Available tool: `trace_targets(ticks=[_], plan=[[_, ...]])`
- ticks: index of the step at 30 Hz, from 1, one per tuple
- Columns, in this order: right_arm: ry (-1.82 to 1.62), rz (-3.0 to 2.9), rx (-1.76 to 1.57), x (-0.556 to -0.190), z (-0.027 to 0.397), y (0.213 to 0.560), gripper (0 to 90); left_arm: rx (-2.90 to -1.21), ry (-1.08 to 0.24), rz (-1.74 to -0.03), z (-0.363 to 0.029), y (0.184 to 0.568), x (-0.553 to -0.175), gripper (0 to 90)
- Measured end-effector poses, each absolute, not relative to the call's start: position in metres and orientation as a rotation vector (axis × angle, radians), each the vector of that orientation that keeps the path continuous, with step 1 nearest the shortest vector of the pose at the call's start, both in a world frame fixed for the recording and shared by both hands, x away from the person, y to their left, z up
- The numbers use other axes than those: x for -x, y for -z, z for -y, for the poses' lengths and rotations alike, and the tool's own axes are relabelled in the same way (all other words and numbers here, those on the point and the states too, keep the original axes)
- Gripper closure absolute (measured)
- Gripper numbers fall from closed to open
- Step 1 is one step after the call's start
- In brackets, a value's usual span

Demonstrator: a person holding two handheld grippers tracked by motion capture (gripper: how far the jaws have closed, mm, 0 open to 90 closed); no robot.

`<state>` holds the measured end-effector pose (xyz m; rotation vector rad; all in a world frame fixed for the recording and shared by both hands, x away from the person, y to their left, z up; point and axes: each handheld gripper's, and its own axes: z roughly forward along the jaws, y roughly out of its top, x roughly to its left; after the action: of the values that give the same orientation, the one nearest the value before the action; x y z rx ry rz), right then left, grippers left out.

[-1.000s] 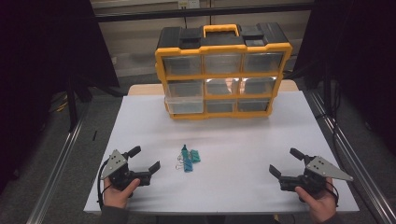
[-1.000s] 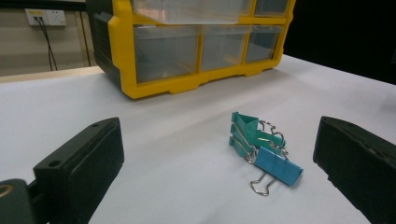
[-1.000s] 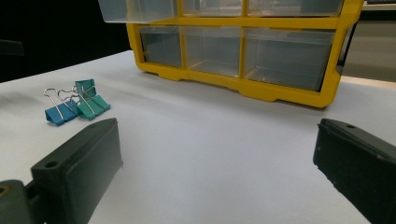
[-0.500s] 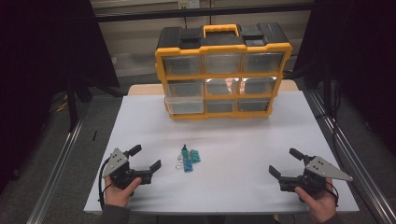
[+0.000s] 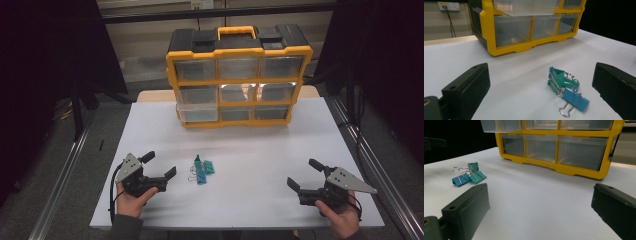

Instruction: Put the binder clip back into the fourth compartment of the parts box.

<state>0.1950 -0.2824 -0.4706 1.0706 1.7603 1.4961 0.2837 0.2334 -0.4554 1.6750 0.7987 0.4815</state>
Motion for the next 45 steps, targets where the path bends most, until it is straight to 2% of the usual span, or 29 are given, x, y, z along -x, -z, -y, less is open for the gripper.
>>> trace_targets(ticks=[28, 31, 34, 36, 42, 45], plan=[[-1.501, -1.753, -1.063, -0.194, 0.282, 0.469, 1.2, -1.795, -0.404, -0.856, -0.185, 0.456, -0.315, 6.0], [-1.506, -1.756, -1.057, -0.193, 0.282, 0.469, 1.2, -1.792, -0.352, -0.839, -0.182, 0.457, -0.318, 10.8], [-1.505, -1.761, -1.049, -0.193, 0.282, 0.469, 1.3, -1.817, -0.392, -0.831, -0.175, 0.456, -0.319, 13.6], [-1.507, -1.762, -1.049, -0.193, 0.282, 0.469, 1.3, -1.826, -0.356, -0.821, -0.172, 0.457, -0.321, 13.8], [-1.506, -1.765, -1.042, -0.193, 0.282, 0.469, 1.3, -1.862, -0.329, -0.823, -0.166, 0.458, -0.325, 28.2], [-1.505, -1.766, -1.043, -0.193, 0.282, 0.468, 1.3, -1.870, -0.320, -0.839, -0.164, 0.460, -0.327, 32.5]])
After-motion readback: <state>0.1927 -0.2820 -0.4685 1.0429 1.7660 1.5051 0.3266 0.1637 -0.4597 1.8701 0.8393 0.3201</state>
